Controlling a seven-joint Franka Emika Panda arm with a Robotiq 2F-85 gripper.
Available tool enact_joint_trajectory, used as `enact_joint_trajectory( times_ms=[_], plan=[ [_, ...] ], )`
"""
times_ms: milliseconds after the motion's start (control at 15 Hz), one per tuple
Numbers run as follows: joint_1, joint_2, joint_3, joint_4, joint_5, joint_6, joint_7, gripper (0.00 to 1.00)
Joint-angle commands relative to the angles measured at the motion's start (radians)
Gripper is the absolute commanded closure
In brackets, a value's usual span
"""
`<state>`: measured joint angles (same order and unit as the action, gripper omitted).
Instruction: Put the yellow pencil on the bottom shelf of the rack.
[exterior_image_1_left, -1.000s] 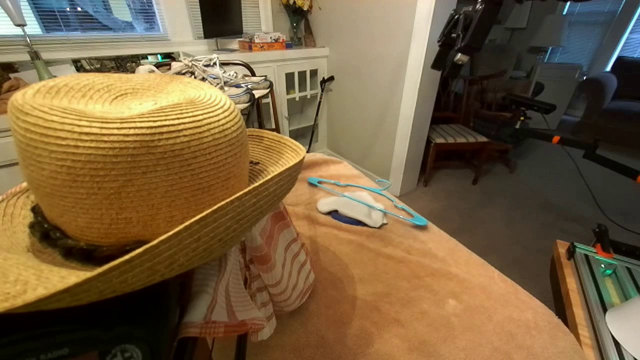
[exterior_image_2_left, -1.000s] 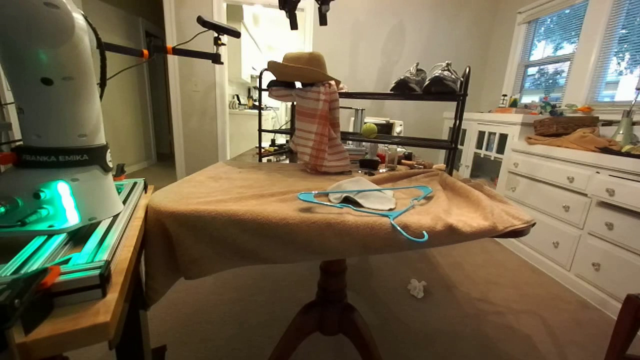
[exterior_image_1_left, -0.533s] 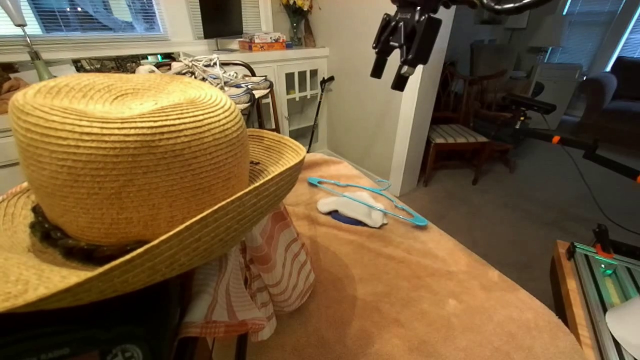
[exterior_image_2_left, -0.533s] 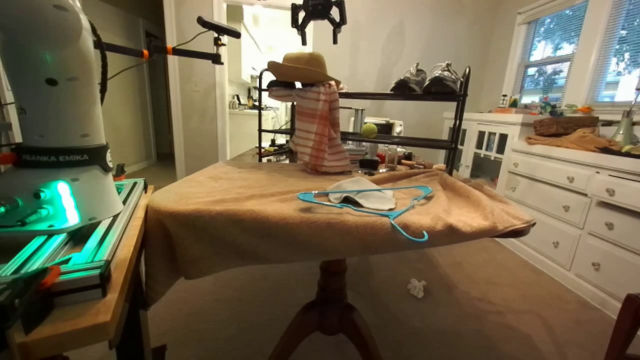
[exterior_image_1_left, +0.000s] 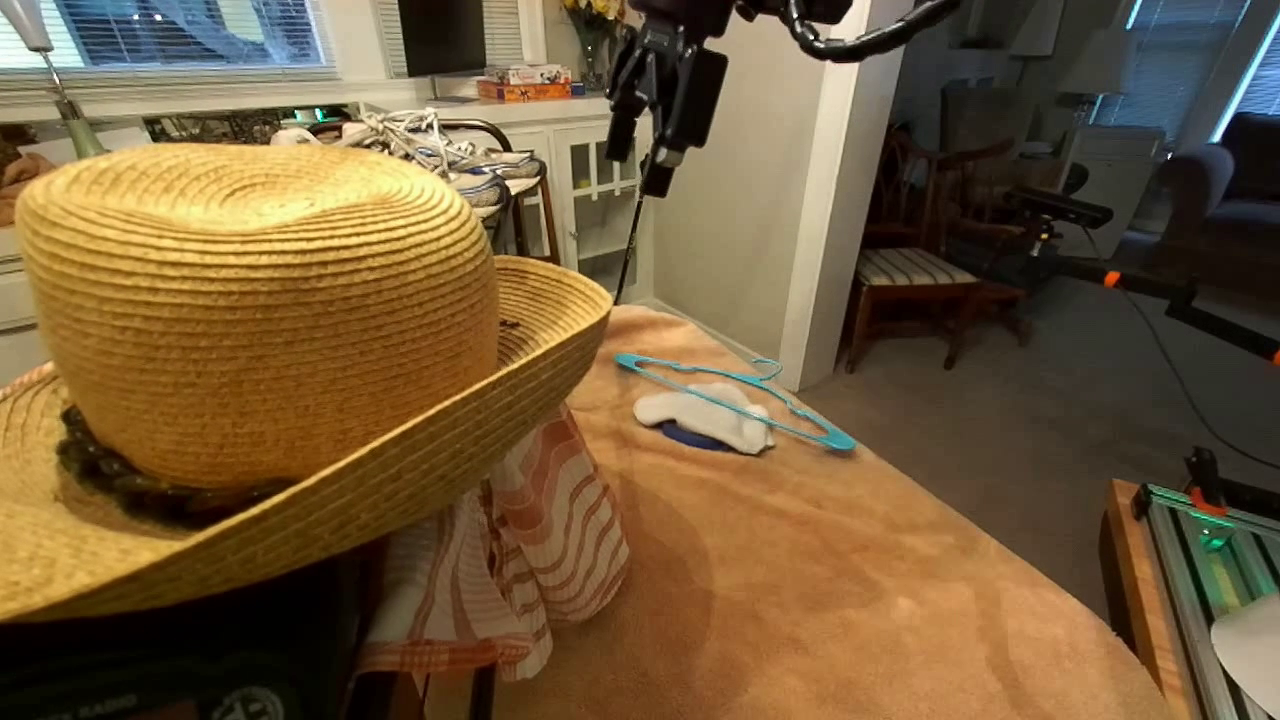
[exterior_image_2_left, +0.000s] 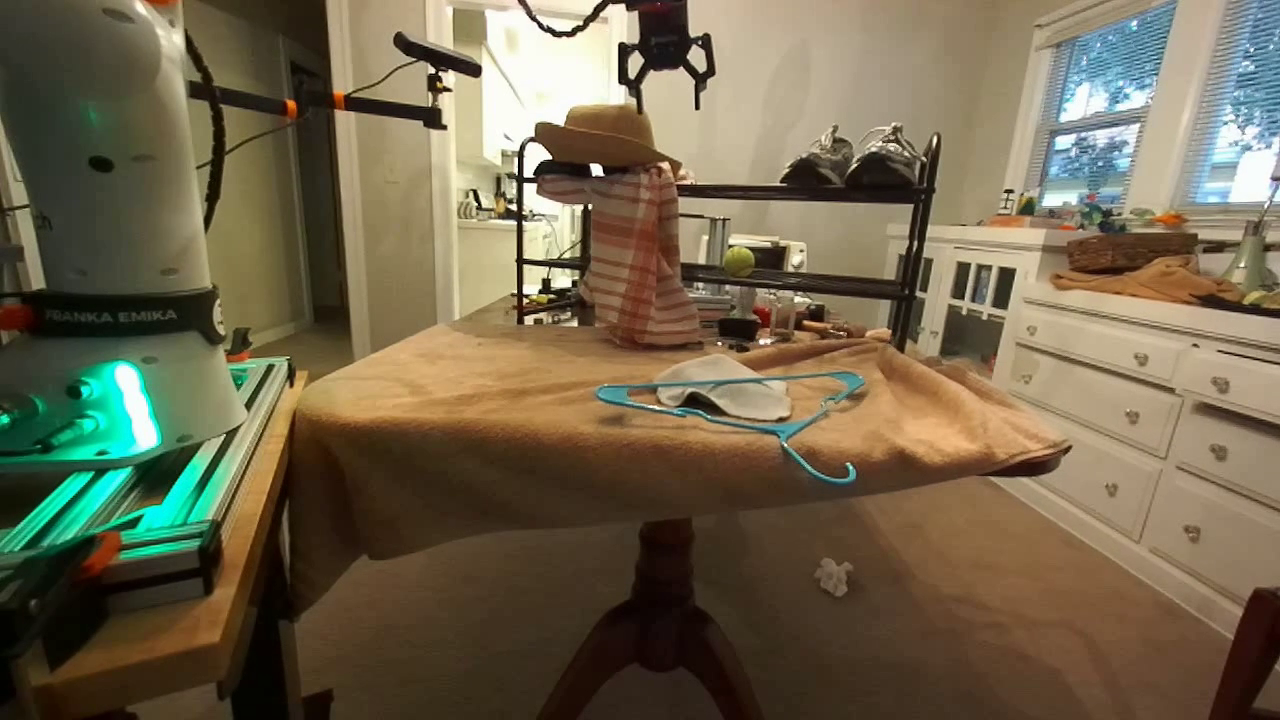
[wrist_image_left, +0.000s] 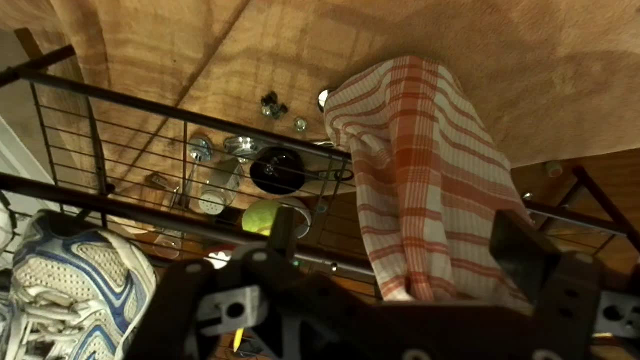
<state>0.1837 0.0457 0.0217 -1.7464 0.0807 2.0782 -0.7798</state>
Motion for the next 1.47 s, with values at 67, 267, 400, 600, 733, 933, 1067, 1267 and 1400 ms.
enact_joint_trajectory(
  times_ms=[67,267,400,600,733,933,1067,1267,1400],
  plan=[
    [-0.025,0.185,0.060,0.227,-0.056,-0.009,0.054,0.00],
    [-0.027,0.283,0.077,0.350,-0.070,-0.031,0.138,0.00],
    [-0.022,0.340,0.083,0.418,-0.097,-0.031,0.188,0.00],
    [-0.018,0.413,0.090,0.512,-0.121,-0.055,0.269,0.00],
    [-0.017,0.362,0.079,0.427,-0.100,-0.004,0.219,0.00],
    [-0.023,0.361,0.087,0.428,-0.100,-0.004,0.219,0.00],
    [-0.024,0.360,0.088,0.429,-0.100,-0.004,0.219,0.00],
    [-0.019,0.374,0.083,0.420,-0.095,0.029,0.270,0.00],
    [-0.019,0.399,0.092,0.425,-0.077,0.082,0.289,0.00]
  ],
)
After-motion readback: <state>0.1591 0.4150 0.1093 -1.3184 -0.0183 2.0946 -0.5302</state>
